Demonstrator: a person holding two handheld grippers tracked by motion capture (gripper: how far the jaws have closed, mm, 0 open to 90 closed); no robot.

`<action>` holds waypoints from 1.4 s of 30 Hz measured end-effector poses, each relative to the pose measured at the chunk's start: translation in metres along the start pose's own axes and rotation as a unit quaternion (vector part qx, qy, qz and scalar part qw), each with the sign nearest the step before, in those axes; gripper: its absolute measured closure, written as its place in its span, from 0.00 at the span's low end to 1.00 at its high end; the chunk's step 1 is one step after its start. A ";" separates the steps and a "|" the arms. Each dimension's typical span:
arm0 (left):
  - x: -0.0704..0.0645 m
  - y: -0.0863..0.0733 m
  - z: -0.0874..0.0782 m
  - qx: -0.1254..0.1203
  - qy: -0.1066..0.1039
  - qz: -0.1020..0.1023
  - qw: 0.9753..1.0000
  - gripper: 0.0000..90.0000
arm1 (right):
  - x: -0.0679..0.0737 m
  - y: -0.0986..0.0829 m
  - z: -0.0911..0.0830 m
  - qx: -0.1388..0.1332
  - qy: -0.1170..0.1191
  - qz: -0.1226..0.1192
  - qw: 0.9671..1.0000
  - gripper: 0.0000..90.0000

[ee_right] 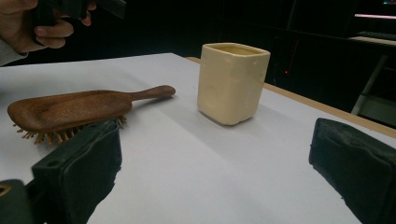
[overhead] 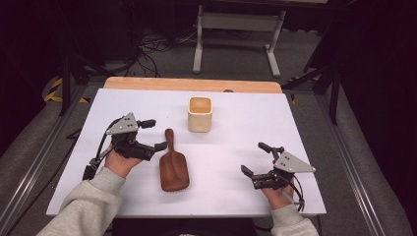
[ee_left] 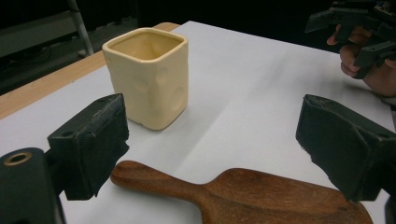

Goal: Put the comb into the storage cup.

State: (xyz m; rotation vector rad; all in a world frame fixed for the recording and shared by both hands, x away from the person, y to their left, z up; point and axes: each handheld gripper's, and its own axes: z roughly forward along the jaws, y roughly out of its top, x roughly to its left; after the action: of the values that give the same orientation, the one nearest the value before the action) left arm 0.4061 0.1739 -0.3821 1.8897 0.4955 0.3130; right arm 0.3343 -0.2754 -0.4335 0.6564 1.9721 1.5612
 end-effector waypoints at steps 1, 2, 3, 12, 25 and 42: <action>0.001 0.002 0.002 0.002 -0.002 0.001 1.000 0.11 | 0.000 0.000 0.000 -0.001 -0.001 -0.002 1.000 0.04; 0.001 0.004 0.004 0.008 -0.004 0.003 1.000 0.12 | 0.000 0.000 0.000 -0.001 -0.001 -0.001 1.000 0.04; 0.002 0.005 0.005 0.012 -0.005 0.005 1.000 0.11 | -0.001 0.000 0.000 -0.002 0.001 0.000 1.000 0.04; 0.007 0.014 0.021 0.041 -0.011 0.015 0.999 0.11 | 0.000 0.000 0.000 -0.001 0.001 -0.002 1.000 0.04; 0.017 0.019 0.047 0.068 -0.032 0.015 0.997 0.17 | 0.000 0.000 0.000 0.002 0.005 0.000 1.000 0.04; 0.028 0.011 0.072 0.112 -0.049 0.005 0.993 0.46 | 0.000 -0.001 0.000 0.003 0.011 0.002 1.000 0.04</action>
State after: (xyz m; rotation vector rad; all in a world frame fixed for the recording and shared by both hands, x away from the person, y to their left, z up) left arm 0.4644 0.1244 -0.3982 2.1139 0.4699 0.1763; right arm 0.3348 -0.2753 -0.4342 0.6495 1.9928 1.5712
